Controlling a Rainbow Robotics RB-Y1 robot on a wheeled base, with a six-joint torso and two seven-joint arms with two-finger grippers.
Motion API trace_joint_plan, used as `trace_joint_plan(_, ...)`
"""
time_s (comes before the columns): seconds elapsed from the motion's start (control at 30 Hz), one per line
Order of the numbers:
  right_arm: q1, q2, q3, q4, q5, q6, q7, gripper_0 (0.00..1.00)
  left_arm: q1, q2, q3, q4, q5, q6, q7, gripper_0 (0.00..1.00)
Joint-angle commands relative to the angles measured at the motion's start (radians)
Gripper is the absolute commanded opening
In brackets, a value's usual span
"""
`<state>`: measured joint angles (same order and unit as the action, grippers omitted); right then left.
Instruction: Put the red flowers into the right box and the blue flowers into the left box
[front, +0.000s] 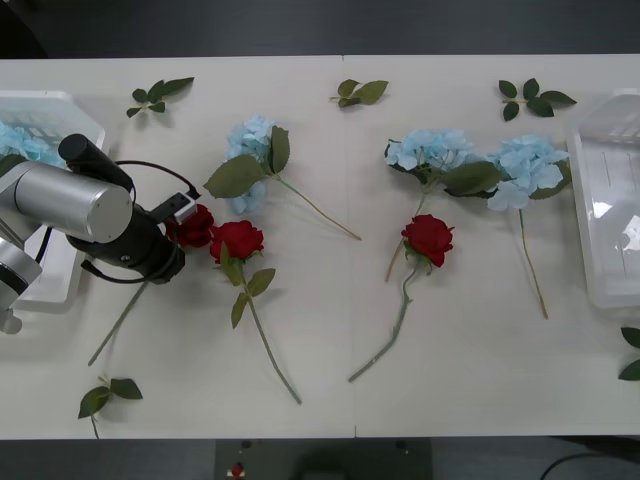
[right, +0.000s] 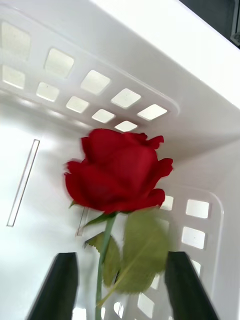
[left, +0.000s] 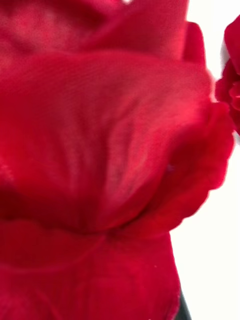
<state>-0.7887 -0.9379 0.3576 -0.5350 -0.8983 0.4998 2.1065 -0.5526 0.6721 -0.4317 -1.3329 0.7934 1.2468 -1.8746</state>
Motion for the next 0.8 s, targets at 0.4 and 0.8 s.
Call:
trace_joint_plan(0.4, -0.009, -0.073, -0.005, -0.201, -0.243, 0.279, 0.001, 0.85, -0.047, 0.014, 0.034, -0.038, -0.014, 0.000, 0.018, 0.00)
trace_joint_plan(0.8, 0.077, -0.127, 0.063, -0.537, -0.674, 0.411, -0.240, 0.86, -0.046, 0.014, 0.274, -0.097, 0.027, 0.160, -0.006, 0.00)
